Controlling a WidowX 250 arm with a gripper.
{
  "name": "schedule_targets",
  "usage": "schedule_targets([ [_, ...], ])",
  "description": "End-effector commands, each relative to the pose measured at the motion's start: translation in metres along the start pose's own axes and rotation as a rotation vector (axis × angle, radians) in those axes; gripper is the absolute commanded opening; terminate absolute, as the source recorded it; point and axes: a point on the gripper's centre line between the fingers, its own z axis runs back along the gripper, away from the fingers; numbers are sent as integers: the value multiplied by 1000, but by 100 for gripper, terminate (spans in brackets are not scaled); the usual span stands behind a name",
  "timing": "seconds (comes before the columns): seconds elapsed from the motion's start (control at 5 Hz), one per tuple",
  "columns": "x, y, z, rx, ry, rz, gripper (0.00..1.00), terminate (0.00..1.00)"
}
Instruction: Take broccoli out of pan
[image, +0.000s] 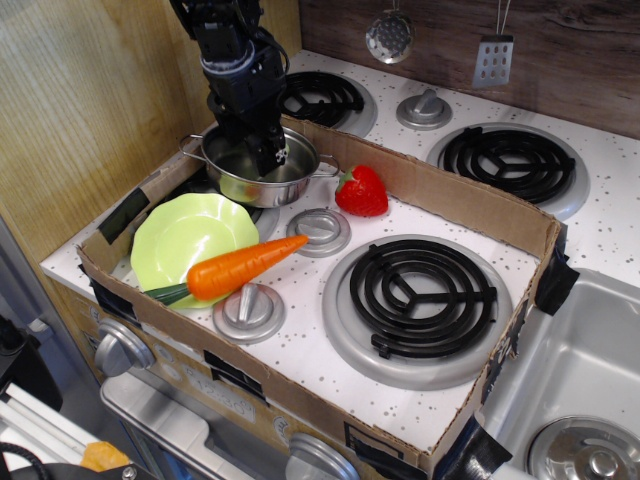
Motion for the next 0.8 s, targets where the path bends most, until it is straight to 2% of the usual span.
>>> schedule_targets([
  [0.0, 17, -4, 49, 76, 1, 33, 0, 0],
  [0.2, 18, -29, 72, 69, 34, 136, 0, 0],
  [0.4, 30, -63, 96, 60, 54, 241, 0, 0],
  [0.6, 42, -93, 99, 1, 35, 290, 0, 0],
])
